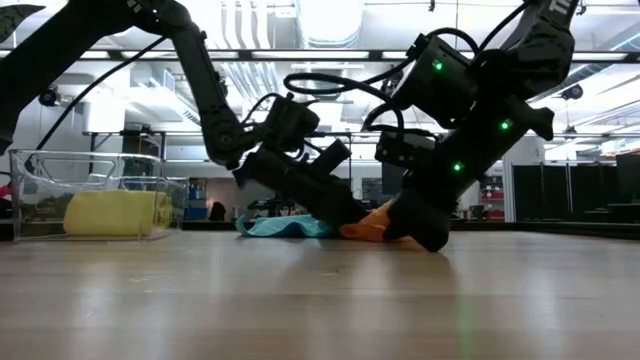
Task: Roll microfiber towels into tight, uniform cylinder then place into a basket
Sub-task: Roll the orange microfiber towel
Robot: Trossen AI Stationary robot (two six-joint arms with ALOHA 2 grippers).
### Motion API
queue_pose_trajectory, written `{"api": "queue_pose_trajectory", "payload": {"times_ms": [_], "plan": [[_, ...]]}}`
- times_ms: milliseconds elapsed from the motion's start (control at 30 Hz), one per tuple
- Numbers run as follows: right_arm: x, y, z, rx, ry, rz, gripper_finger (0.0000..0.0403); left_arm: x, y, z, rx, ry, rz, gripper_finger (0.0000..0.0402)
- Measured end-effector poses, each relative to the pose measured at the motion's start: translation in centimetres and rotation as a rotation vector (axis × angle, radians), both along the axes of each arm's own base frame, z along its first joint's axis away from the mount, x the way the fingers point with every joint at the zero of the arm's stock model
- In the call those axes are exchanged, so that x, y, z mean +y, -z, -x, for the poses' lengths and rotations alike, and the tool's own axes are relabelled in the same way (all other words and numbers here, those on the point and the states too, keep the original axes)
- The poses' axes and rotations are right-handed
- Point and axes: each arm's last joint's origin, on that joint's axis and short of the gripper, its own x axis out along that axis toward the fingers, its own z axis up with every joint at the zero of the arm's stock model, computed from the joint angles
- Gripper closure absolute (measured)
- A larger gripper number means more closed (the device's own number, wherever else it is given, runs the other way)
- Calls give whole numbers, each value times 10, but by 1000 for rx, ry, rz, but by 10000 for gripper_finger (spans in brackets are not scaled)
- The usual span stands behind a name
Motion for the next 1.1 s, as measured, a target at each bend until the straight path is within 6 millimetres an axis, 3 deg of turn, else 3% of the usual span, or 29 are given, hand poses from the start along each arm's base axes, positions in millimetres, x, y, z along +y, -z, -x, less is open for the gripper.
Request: {"api": "queue_pose_trajectory", "payload": {"times_ms": [100, 733, 1100], "plan": [[0, 1, 3, 26, 8, 0, 388, -1, -1, -1, -5, -10, 31, 402], [-5, -15, 39, 358, -31, 63, 394, -29, 0, -9, 18, 81, -3, 402], [-5, -21, 43, 330, -25, 1, 375, -29, -1, -11, 14, 78, -7, 402]]}}
